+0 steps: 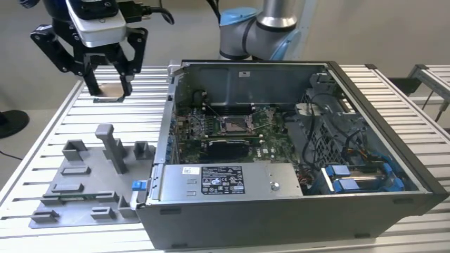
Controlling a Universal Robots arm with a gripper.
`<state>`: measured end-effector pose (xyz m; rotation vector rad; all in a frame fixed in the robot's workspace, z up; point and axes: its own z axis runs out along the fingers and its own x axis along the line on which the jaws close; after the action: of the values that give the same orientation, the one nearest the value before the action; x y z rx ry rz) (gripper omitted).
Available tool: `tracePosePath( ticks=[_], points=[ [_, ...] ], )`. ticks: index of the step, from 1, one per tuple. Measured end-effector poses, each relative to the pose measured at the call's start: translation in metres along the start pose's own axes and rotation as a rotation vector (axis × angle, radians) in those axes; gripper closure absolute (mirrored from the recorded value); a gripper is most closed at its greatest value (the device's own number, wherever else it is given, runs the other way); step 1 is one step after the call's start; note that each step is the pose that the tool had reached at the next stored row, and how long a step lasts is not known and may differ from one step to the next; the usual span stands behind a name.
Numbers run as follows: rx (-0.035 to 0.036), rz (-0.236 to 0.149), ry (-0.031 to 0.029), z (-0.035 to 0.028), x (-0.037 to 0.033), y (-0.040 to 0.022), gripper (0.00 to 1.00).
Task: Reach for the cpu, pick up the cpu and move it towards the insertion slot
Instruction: 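Pick up the cpu and move it towards the insertion slot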
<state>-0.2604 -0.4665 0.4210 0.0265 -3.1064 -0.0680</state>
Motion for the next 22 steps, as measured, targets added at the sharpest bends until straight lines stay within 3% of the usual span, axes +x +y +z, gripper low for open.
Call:
tracePosePath(
  ticks=[3, 11, 19, 22],
  points=[
    [0.0001, 0.0, 0.0003, -0.0005, -0.0128, -0.0002, 1.0],
    [0.0001, 0.0, 0.0003, -0.0013, -0.036, -0.0006, 1.0],
    [0.0, 0.0, 0.0002, -0.0014, -0.0411, -0.0007, 1.0],
    [0.0, 0.0, 0.0002, -0.0018, -0.0509, -0.0008, 1.0]
  ],
)
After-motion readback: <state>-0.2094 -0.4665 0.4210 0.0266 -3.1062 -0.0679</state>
